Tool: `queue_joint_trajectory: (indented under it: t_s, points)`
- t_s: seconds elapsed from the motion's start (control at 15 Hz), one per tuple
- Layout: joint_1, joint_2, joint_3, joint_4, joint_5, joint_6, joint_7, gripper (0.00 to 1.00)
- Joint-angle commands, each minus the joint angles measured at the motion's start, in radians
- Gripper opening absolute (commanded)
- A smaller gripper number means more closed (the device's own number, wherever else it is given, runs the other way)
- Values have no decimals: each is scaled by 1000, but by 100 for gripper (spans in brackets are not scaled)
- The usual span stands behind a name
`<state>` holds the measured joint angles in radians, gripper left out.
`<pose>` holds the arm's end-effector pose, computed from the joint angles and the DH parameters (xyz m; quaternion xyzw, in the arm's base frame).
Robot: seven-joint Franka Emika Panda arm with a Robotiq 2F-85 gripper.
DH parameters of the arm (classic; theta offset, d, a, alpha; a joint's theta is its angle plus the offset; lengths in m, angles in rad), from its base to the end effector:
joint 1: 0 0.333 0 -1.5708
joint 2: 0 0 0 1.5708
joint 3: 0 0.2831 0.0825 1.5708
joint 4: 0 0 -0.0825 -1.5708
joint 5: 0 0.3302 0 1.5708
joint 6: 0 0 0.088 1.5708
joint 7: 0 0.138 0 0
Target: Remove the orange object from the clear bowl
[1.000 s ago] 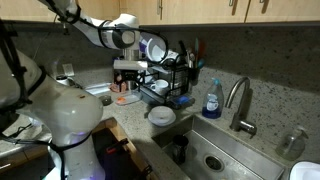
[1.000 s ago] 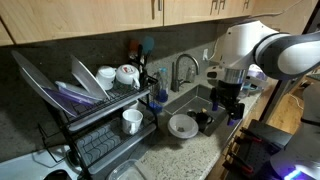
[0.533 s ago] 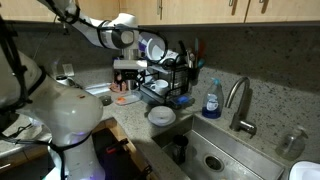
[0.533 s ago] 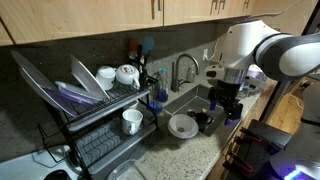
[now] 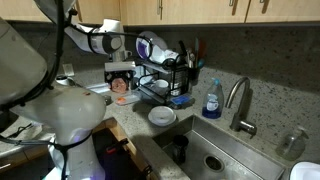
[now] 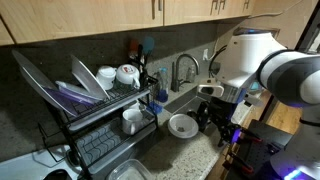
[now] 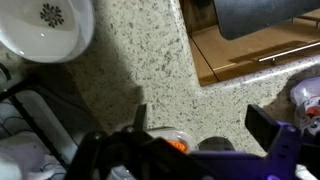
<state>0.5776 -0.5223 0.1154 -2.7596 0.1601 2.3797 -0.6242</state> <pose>0.2670 0.2230 0.3551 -0.8235 -0.5621 -0.0702 0.0324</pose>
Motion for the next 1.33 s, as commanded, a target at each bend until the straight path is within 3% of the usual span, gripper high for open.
queue_joint_trajectory:
  t_s: [0.0,0.2,0.47,0.8,1.0,1.07,1.27]
  points:
    - [64,136,7,66,65,95,-33,100]
    - [110,243,4,129,114,154,-54,100]
    - [112,361,36,235,152,169,-72,100]
    - [52,523,126,378,83,211,-10,100]
    - [7,609,185,465,-20,185,51,100]
    - [-13,551,201,401,25,196,17,100]
    - [-45,581,237,418,13,196,28,100]
